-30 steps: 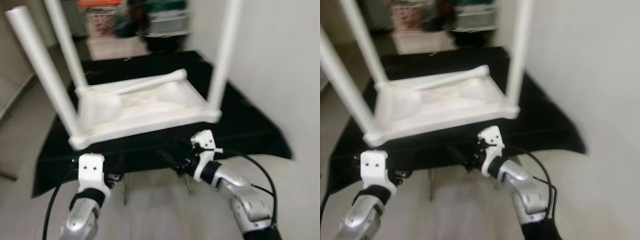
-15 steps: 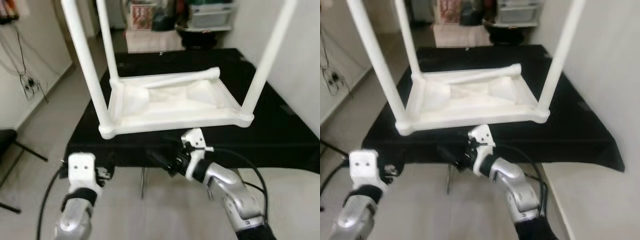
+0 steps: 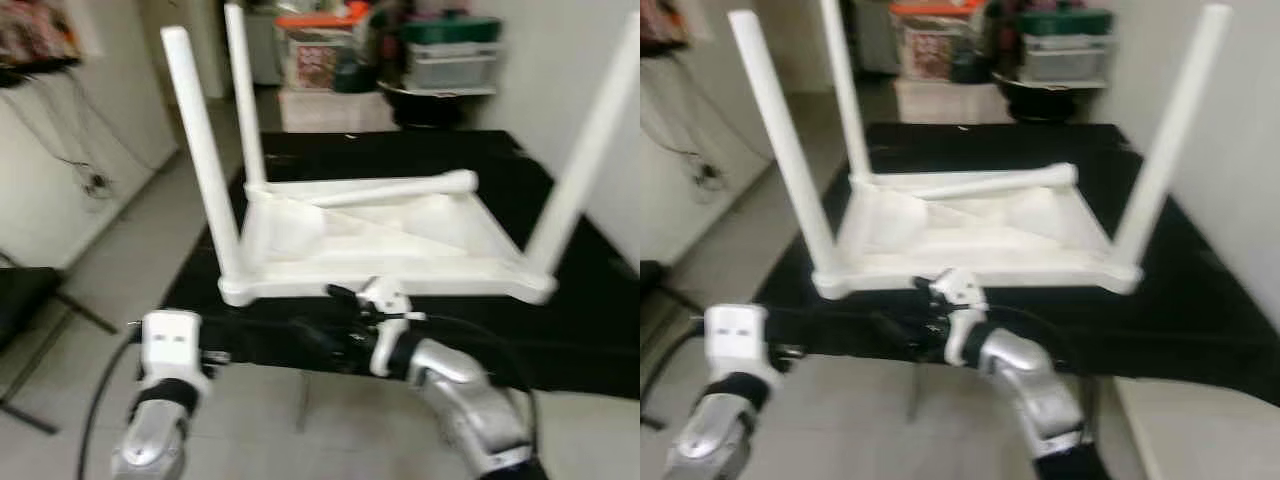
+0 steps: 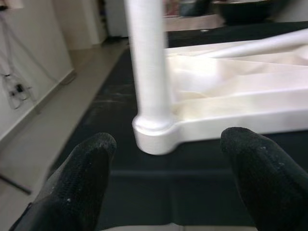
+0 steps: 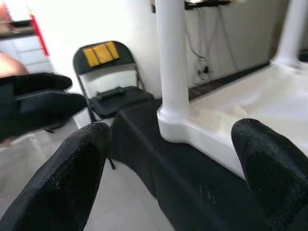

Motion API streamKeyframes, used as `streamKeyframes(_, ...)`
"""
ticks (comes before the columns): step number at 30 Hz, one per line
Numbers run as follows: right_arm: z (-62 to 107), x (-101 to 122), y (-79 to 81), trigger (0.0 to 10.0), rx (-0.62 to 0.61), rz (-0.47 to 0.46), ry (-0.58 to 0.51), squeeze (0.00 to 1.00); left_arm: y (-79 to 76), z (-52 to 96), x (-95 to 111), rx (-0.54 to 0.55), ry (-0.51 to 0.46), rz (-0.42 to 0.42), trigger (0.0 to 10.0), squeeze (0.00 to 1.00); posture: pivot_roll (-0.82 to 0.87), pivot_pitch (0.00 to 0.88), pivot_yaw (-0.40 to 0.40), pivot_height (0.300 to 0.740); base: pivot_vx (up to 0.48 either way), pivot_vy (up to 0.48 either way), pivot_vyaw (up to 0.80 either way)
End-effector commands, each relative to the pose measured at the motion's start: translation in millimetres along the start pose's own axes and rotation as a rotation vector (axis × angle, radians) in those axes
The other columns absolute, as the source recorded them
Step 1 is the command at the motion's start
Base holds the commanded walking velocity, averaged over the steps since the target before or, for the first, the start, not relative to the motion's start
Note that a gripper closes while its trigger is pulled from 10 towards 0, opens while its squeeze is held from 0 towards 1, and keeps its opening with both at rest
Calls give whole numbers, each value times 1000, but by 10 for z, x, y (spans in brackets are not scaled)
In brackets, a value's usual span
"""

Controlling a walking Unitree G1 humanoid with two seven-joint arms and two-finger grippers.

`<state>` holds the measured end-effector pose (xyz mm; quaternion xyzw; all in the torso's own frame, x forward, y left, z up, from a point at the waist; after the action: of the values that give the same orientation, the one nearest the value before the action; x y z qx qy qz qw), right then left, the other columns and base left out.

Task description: Building children table

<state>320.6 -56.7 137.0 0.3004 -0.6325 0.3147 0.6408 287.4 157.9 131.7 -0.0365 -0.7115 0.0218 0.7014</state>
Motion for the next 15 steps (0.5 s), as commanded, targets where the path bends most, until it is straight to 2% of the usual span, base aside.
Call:
streamKeyframes(1,-34,49,141,10000,64,7,-33,0,65,16,-26,16,15,-12,10000,0,-89,14,-3,740,307,0,800)
streamKeyframes(2,-30,53,168,10000,82,16,-33,0,63,16,-29,14,16,-11,10000,0,-89,14,-3,740,307,0,800)
streamKeyframes(4,-24,54,201,10000,105,26,-31,0,54,20,-34,9,19,-10,10000,0,-86,10,-3,740,307,0,0)
streamKeyframes(6,-42,-27,180,10000,110,79,39,0,49,24,-48,6,26,-5,10000,0,-85,9,-1,740,0,0,0)
streamKeyframes(8,-46,-50,171,10000,109,94,59,0,48,25,-51,6,28,-4,10000,0,-85,9,-1,740,0,0,0)
streamKeyframes(9,-49,-56,163,10000,123,151,80,0,25,29,-66,-11,37,13,10000,0,-79,12,-3,740,0,0,0)
streamKeyframes(10,-52,-57,139,10000,127,208,98,0,-11,35,-80,-38,47,28,10000,0,-76,14,-5,740,0,0,0)
streamKeyframes(11,-48,-61,55,10000,144,327,158,0,-172,84,-109,-158,78,50,10000,0,-74,16,-7,740,0,0,0)
streamKeyframes(14,-40,-56,21,10000,152,359,177,0,-243,114,-117,-209,89,53,10000,0,-74,17,-7,740,0,0,0)
streamKeyframes(15,-10,-50,-42,10000,162,389,217,0,-362,179,-146,-297,113,41,10000,0,-74,23,-8,740,0,0,0)
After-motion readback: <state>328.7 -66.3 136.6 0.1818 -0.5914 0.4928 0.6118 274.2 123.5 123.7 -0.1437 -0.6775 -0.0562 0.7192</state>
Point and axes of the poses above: a point about 5 cm out from each wrist's last joint towards the gripper, its own z axis pointing back from the gripper into the wrist, its own x axis along the axis of the wrist's last joint, y = z × x, the point moved 6 cm from there along -z, pointing out of the wrist towards the gripper, and after that the axes turned 4 degrees about z, right-handed, at the moved point
